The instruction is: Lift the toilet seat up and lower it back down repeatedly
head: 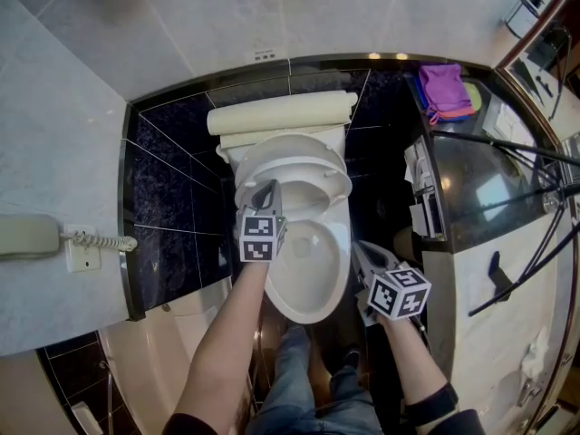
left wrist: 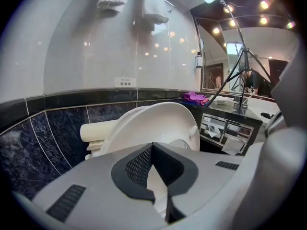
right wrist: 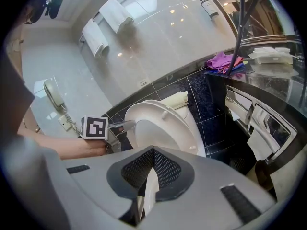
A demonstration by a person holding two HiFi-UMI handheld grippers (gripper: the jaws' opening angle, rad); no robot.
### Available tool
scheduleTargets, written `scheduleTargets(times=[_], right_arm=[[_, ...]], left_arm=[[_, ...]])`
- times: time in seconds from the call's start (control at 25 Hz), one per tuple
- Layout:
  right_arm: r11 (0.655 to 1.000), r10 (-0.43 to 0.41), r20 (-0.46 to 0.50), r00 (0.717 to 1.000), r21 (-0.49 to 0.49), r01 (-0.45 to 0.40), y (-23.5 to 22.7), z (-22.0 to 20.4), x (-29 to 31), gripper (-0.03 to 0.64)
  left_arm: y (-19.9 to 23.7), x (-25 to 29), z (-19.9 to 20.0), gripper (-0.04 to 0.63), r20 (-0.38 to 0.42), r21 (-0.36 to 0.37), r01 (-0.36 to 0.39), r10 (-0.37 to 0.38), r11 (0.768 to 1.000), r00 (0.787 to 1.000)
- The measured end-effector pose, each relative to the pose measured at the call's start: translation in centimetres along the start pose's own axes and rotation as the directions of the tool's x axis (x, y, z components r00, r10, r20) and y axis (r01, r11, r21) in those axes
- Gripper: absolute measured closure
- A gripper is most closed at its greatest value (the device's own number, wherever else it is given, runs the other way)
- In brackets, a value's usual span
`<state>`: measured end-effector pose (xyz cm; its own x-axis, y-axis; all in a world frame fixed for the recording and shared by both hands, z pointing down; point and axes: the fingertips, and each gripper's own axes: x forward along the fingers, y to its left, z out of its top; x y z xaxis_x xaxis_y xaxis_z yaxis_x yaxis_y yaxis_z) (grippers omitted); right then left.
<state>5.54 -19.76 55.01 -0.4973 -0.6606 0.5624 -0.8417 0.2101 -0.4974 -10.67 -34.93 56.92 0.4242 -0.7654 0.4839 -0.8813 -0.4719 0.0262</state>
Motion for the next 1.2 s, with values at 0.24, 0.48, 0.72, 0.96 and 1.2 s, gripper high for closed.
scheduleTargets(times=[0.24,0.48,0.72,0.96,1.2], right_arm=[[1.000,0.008,0.005,1.000,-0.009,-0.008,0.4,0.4,0.3,0.600],[0.999,0.013,0.006,1.000,-0.033,-0.013,1.2,0.8,0.1,0.600],[0.994,0.041,0.010,0.999,-0.103,-0.039,3.4,1.6,-2.2,0.600],[0.955,0.057,-0.016,0.998,-0.291,-0.059,5.8,2.1,-7.6,0.600],[0.901,0.038,-0.017,0.999,-0.431,-0.041,6.3,2.4,-14.0,0.601]], left_arm=[[0.9,0.2,-0.4,0.603,-0.017,0.002,-0.011,0.011,1.000,1.000],[0.6,-2.1,-0.4,0.603,-0.027,0.008,-0.019,0.020,1.000,0.999],[-1.9,-8.4,0.9,0.603,-0.030,0.021,-0.031,0.031,0.999,0.999],[-5.1,-17.8,2.2,0.603,-0.031,0.005,-0.066,0.066,0.998,0.997],[-7.9,-26.8,3.7,0.603,-0.006,-0.001,-0.121,0.121,0.993,0.993]])
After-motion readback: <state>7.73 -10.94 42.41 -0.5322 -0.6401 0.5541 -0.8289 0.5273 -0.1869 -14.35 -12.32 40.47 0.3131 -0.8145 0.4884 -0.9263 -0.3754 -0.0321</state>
